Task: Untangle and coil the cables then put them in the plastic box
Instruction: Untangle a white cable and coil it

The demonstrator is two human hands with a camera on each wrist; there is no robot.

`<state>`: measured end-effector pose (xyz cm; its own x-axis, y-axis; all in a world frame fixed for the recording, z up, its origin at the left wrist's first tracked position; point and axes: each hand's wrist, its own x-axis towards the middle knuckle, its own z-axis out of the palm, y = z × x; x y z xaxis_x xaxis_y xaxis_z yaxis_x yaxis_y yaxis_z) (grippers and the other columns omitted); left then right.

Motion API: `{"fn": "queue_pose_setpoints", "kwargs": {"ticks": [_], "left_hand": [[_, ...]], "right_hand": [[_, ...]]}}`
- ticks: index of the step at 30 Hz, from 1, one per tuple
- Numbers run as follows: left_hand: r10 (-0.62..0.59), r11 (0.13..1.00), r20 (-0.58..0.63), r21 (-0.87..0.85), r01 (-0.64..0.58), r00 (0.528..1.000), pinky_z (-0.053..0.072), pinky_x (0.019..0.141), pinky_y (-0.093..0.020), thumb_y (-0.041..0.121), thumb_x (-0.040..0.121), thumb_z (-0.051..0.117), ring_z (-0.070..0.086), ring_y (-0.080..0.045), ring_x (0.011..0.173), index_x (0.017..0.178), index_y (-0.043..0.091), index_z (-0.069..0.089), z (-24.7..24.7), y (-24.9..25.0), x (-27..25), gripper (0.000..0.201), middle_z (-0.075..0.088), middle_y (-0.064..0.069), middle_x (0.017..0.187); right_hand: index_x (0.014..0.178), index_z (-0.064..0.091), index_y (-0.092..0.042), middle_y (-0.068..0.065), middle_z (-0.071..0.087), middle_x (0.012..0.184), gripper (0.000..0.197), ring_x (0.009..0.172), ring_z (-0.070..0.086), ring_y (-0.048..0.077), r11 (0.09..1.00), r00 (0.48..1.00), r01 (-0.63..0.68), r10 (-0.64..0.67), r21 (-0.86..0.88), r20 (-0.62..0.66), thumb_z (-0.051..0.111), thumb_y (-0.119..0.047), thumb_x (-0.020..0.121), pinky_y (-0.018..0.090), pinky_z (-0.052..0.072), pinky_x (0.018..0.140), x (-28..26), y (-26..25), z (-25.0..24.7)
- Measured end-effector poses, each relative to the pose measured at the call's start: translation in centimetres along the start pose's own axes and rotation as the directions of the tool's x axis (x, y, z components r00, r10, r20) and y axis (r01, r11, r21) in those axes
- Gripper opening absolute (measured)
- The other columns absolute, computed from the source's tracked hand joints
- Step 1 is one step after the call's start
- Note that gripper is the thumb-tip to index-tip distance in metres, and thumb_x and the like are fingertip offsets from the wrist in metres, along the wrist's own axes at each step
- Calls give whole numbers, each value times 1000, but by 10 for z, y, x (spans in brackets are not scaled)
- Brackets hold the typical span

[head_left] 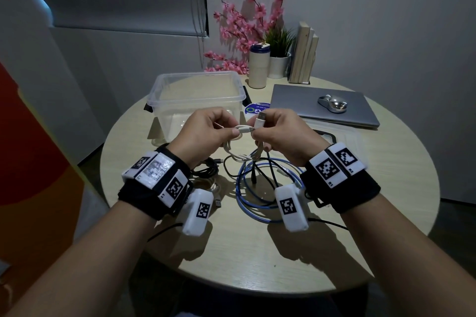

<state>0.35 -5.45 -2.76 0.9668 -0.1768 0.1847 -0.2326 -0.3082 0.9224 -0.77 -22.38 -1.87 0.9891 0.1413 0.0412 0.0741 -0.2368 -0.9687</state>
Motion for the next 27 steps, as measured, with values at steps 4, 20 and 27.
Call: {"fn": "queue_pose_setpoints", "kwargs": {"ticks": [4,20,27], "left_hand": [[72,994,-12,79,-71,997,52,66,-40,1,81,68,56,-15,60,76,17,65,1,0,-1,17,61,4,68],[97,937,38,333,-104,995,47,57,-21,12,89,61,57,-13,62,86,13,62,4,-2,3,3,58,2,72],[157,925,-1,350,-147,988,47,65,-32,15,91,58,55,-18,69,85,17,58,5,-4,1,7,56,4,72]], "right_hand": [[83,65,-4,10,55,63,21,53,50,18,1000,1000,19,-19,14,5,55,14,80,26,39,48,-1,-3,-1],[86,63,-2,15,57,70,17,68,54,28,999,998,36,-36,17,51,57,13,82,27,44,51,-2,-3,-1],[81,62,-5,12,59,68,19,62,58,23,997,998,59,-60,42,16,60,13,81,32,45,56,1,-4,-4]]}}
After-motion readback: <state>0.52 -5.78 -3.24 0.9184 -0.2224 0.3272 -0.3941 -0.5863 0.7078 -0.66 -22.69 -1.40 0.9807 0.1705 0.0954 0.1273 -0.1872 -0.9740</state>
